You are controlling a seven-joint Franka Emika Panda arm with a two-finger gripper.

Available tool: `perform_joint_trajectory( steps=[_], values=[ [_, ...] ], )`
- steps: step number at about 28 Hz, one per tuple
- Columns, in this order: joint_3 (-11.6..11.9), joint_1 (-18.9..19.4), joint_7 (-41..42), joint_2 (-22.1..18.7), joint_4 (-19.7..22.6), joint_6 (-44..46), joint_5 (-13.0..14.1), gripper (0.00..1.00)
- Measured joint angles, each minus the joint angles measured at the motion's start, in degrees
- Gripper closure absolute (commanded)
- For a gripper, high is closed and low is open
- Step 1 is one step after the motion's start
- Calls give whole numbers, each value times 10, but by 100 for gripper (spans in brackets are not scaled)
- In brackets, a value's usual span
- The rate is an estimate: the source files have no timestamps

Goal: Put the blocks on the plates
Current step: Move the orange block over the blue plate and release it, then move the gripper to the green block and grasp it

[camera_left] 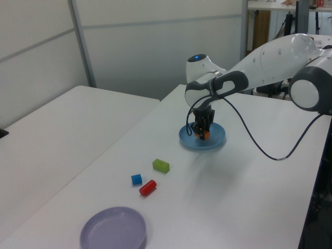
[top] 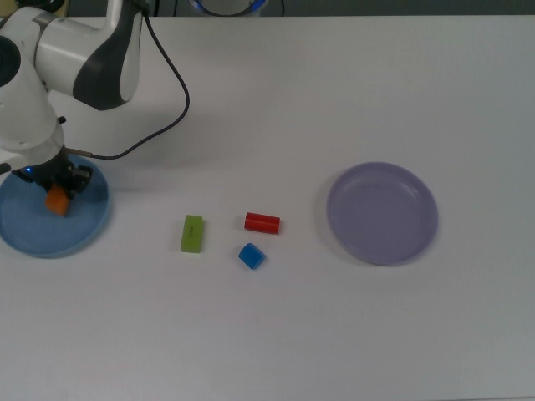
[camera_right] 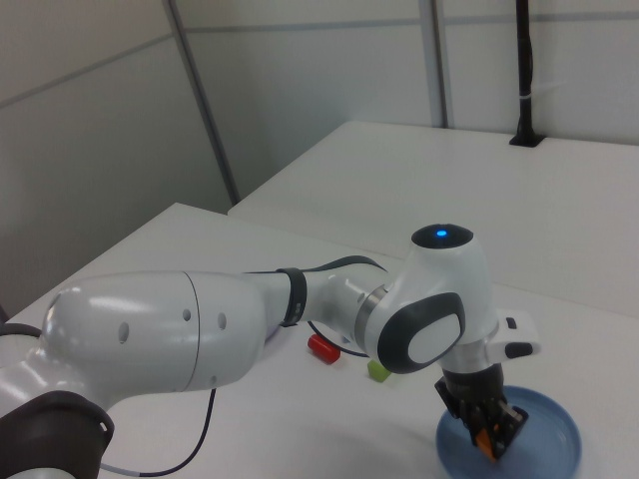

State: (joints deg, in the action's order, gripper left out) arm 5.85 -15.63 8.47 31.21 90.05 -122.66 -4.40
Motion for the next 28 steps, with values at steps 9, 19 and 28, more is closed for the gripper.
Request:
perform_joint_trajectory(
  steps=[9, 19, 28],
  values=[
    [-9, 2, 3, 3, -2, 0, 3, 0],
    [-36, 13, 3, -24, -10, 6, 59, 0],
    [-52, 89, -46, -26, -1, 10, 65, 0]
  ],
)
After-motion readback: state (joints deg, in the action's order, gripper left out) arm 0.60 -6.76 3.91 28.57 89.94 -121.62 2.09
